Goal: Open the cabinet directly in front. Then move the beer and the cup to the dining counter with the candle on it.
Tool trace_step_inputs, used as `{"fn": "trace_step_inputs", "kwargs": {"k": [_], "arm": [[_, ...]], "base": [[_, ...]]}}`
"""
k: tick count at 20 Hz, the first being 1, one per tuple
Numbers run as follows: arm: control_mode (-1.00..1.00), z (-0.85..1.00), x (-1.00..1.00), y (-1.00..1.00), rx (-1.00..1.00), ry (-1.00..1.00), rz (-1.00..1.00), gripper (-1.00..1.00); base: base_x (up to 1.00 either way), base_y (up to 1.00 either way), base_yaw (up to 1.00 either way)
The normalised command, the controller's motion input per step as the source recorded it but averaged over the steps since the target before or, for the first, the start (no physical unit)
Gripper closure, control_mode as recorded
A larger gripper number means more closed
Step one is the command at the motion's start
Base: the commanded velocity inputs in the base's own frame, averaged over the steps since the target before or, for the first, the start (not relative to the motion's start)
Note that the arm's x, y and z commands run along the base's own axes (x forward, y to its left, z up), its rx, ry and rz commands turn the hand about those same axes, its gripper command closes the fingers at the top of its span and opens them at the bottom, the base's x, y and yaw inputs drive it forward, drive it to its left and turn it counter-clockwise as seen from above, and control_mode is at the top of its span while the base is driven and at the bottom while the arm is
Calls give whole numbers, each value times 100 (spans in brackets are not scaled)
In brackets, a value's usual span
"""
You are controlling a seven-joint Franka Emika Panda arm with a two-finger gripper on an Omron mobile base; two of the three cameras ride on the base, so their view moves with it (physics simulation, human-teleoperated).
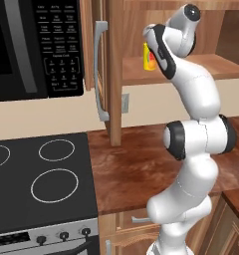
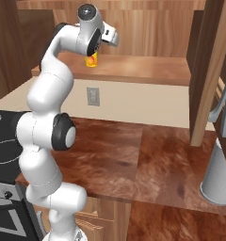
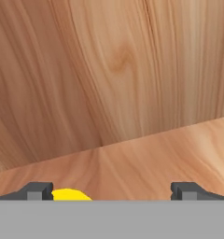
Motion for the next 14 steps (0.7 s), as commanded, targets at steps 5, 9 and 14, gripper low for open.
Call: {"fn": "trace_step_inputs", "kwargs": {"k": [5, 9, 14], "arm": [[-100, 0, -43, -1, 0, -7, 0, -100], [-100, 0, 0, 0, 0, 0, 0, -100], [-100, -1, 0, 0, 0, 0, 0, -100]], "base": [[0, 0, 0], [0, 0, 0], [0, 0, 0]]}}
